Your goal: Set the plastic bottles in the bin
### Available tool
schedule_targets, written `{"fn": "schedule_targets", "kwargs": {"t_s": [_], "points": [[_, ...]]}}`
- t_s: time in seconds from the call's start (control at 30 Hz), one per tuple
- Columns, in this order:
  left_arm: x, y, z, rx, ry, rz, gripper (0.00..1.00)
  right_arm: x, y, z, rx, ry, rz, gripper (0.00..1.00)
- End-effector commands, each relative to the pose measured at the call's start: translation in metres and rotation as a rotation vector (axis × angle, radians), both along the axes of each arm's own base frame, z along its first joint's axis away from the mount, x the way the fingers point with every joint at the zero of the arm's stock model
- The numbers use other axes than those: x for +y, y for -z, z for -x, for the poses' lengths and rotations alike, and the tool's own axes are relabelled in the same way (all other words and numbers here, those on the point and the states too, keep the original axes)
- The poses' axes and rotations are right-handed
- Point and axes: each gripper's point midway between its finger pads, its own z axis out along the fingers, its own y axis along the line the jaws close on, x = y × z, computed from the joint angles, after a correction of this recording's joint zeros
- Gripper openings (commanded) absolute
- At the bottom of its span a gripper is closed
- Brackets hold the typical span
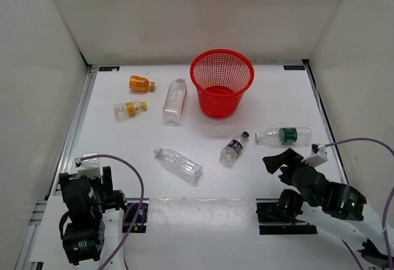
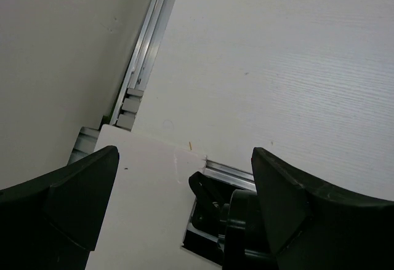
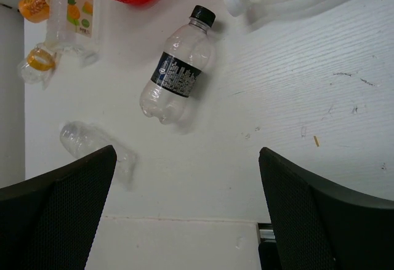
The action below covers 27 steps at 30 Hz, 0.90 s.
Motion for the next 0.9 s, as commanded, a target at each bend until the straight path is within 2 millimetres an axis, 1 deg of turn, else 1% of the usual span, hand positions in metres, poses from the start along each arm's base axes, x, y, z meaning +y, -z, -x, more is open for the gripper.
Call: {"fn": "schedule_targets", "kwargs": {"t_s": [0.0,0.07,0.1,0.13,0.17,0.2,0.23,0.27,0.3,0.33,0.37,0.4,0.43,0.47,0.5,0.53,0.57,0.6,0.63,0.67,0.7,0.73,0.77,0.8,0.83,0.87], "points": [[0.004,0.017,0.012,0.118,-0.052,0.029,1.00,-0.008,-0.006,0.000,-0.014,0.039,-0.046,1.00],[0.004,0.018,0.011,0.165,-0.003,-0.016,1.00,-0.009,-0.008,-0.001,-0.023,0.046,-0.052,1.00],[0.001,0.020,0.007,0.212,0.099,-0.076,1.00,-0.012,-0.009,-0.004,-0.034,0.070,-0.055,1.00],[-0.003,0.016,0.003,0.228,0.149,-0.086,1.00,-0.014,-0.010,-0.005,-0.039,0.079,-0.052,1.00],[-0.006,0.018,0.000,0.253,0.176,-0.080,1.00,-0.013,-0.012,-0.007,-0.046,0.088,-0.051,1.00],[-0.013,0.016,-0.006,0.268,0.226,-0.056,1.00,-0.010,-0.013,-0.009,-0.050,0.084,-0.047,1.00],[-0.016,0.017,-0.010,0.299,0.227,-0.017,1.00,-0.010,-0.016,-0.011,-0.074,0.075,-0.015,1.00],[-0.017,0.026,-0.019,0.411,0.234,0.036,1.00,-0.008,-0.019,-0.013,-0.086,0.063,0.000,1.00],[-0.023,0.030,-0.028,0.457,0.269,0.079,1.00,-0.002,-0.026,-0.016,-0.099,0.054,0.005,1.00],[-0.025,0.036,-0.033,0.521,0.305,0.094,1.00,0.000,-0.025,-0.018,-0.104,0.040,0.039,1.00],[-0.022,0.037,-0.054,0.572,0.323,0.109,1.00,0.002,-0.028,-0.019,-0.106,0.034,0.052,1.00],[-0.019,0.035,-0.069,0.566,0.323,0.107,1.00,0.008,-0.031,-0.020,-0.104,0.018,0.063,1.00],[-0.014,0.030,-0.085,0.564,0.362,0.059,1.00,0.011,-0.032,-0.021,-0.116,-0.013,0.104,1.00],[-0.010,0.016,-0.118,0.522,0.407,0.023,1.00,0.013,-0.032,-0.023,-0.123,-0.026,0.132,1.00],[-0.012,0.008,-0.134,0.509,0.475,-0.005,1.00,0.020,-0.040,-0.024,-0.138,-0.047,0.115,1.00],[-0.022,-0.002,-0.153,0.469,0.578,-0.014,1.00,0.020,-0.041,-0.024,-0.145,-0.051,0.118,1.00],[-0.023,-0.010,-0.173,0.446,0.646,-0.078,1.00,0.022,-0.040,-0.025,-0.148,-0.061,0.142,1.00],[-0.024,-0.009,-0.198,0.454,0.685,-0.103,1.00,0.025,-0.043,-0.025,-0.152,-0.075,0.146,1.00],[-0.015,-0.010,-0.222,0.447,0.682,-0.195,1.00,0.027,-0.048,-0.027,-0.169,-0.080,0.138,1.00],[-0.024,-0.004,-0.238,0.473,0.745,-0.257,1.00,0.029,-0.046,-0.029,-0.172,-0.094,0.176,1.00],[-0.024,0.014,-0.259,0.554,0.817,-0.318,1.00,0.030,-0.045,-0.029,-0.170,-0.100,0.195,1.00],[-0.026,0.020,-0.271,0.577,0.864,-0.351,1.00,0.033,-0.044,-0.030,-0.167,-0.112,0.203,1.00],[-0.033,0.027,-0.281,0.595,0.925,-0.362,1.00,0.036,-0.049,-0.031,-0.162,-0.114,0.212,1.00],[-0.037,0.037,-0.302,0.622,0.990,-0.399,1.00,0.038,-0.052,-0.032,-0.160,-0.114,0.216,1.00],[-0.041,0.041,-0.315,0.619,1.011,-0.418,1.00,0.039,-0.051,-0.031,-0.147,-0.125,0.231,1.00],[-0.043,0.044,-0.327,0.610,1.032,-0.424,1.00,0.044,-0.049,-0.031,-0.129,-0.141,0.247,1.00]]}}
